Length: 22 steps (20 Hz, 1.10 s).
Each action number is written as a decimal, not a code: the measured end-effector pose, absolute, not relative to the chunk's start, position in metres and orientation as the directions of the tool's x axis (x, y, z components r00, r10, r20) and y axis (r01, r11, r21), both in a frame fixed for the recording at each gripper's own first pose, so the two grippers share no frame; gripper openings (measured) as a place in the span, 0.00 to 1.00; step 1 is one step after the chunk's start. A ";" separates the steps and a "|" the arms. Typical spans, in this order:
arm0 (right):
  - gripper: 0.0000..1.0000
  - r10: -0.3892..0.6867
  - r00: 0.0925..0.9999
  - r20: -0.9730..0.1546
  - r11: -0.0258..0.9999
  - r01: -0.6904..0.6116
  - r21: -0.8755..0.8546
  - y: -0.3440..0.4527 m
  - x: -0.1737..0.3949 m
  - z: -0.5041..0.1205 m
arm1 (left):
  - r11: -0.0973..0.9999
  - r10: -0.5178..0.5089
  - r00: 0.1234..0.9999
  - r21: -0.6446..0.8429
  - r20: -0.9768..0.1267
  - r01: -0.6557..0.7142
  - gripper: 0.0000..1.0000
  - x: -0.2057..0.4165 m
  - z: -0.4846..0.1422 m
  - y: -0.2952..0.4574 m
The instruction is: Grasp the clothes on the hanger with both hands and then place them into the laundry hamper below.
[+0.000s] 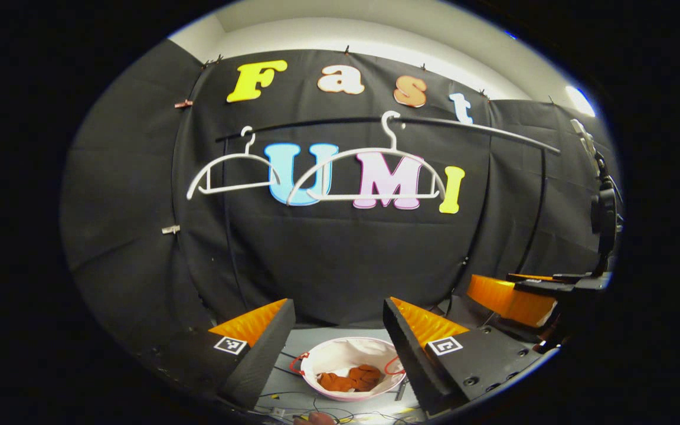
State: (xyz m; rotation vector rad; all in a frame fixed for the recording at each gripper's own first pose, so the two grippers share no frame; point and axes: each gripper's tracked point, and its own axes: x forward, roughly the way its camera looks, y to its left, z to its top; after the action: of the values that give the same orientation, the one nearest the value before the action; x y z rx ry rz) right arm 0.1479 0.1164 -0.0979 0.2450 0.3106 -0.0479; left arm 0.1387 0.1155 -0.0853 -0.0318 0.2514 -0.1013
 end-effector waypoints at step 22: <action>0.98 0.025 0.999 0.022 0.997 -0.027 0.078 0.043 0.016 0.042 | 0.998 0.063 0.998 0.026 -0.005 -0.063 0.92 0.001 0.023 0.067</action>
State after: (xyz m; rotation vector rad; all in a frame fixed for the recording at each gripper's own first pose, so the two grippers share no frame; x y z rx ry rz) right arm 0.0157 0.0434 0.0424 0.0783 -0.0213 0.0262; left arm 0.0015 0.0671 0.0234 0.0263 0.0059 0.0629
